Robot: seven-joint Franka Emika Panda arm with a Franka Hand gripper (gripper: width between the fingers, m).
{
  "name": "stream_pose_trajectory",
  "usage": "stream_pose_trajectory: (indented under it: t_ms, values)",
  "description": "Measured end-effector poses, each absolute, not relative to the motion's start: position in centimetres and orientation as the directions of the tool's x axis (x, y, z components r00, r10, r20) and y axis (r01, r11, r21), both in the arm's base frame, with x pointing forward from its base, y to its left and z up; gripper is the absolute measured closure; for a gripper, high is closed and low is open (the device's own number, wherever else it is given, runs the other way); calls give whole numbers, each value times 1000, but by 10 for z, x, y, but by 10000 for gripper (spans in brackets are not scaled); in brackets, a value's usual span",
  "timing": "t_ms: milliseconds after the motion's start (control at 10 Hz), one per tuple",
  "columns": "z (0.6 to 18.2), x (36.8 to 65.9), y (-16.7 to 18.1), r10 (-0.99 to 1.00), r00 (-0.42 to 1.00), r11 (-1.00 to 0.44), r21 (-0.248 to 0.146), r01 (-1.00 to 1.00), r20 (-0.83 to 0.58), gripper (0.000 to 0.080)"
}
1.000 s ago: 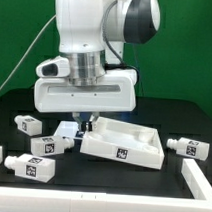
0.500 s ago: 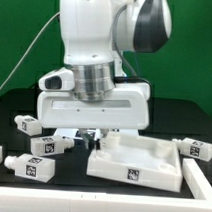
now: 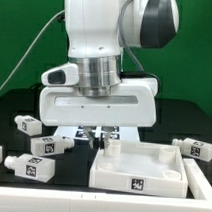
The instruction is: Assemble one leg
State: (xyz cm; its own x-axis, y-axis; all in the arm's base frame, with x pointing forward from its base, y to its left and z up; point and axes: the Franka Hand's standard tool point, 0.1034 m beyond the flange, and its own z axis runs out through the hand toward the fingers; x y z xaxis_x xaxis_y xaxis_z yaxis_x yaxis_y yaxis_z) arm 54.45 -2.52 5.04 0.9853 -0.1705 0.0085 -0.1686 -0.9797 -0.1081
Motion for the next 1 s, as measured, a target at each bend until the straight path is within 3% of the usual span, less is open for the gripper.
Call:
stream_pose_trajectory:
  t_ms: [400, 1000]
  values:
    - [48, 560, -15, -172, 985, -979, -112, -170, 11, 799]
    - [41, 538, -26, -196, 980, -976, -96, -198, -22, 799]
